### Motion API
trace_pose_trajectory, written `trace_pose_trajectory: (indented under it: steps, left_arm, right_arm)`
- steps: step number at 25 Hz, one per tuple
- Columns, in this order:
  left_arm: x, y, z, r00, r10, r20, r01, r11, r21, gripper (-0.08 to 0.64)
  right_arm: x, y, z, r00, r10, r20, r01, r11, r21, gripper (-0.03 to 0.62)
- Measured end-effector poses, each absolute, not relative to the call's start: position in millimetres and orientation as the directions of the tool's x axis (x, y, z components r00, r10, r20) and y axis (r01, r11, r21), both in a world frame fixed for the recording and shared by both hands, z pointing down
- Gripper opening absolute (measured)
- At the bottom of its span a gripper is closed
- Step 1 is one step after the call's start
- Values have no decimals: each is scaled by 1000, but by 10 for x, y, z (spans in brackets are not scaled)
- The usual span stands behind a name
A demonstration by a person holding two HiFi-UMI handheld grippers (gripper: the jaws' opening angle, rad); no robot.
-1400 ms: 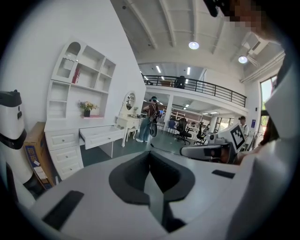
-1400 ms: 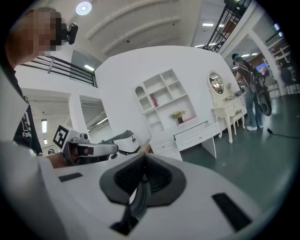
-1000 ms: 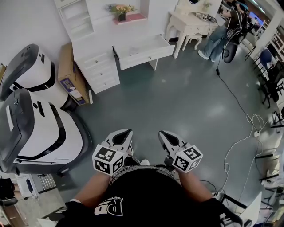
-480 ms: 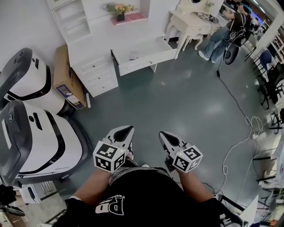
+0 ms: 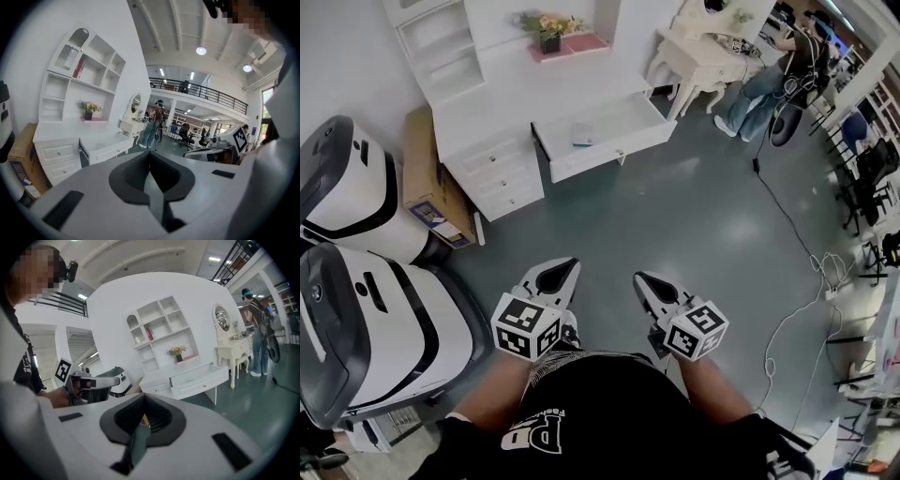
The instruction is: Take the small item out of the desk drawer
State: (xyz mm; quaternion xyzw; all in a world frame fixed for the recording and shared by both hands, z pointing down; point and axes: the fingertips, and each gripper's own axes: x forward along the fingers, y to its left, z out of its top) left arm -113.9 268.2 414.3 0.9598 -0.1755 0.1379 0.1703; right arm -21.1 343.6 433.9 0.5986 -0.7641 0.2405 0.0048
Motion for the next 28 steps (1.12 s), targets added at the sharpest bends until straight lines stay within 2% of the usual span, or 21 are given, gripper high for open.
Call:
trace_pose_trajectory:
  steps: [15, 28]
  left_arm:
    - [-1331, 1503, 4290, 902, -267, 339, -367, -888, 278, 15]
    - [-1208, 1264, 4406, 905, -240, 351, -352, -886, 301, 15]
  right_arm:
    - [-337, 2317, 4342, -233, -921, 312, -929, 116, -350, 9]
    - [-157, 2139, 4507, -194, -914, 356, -923, 47, -382, 9]
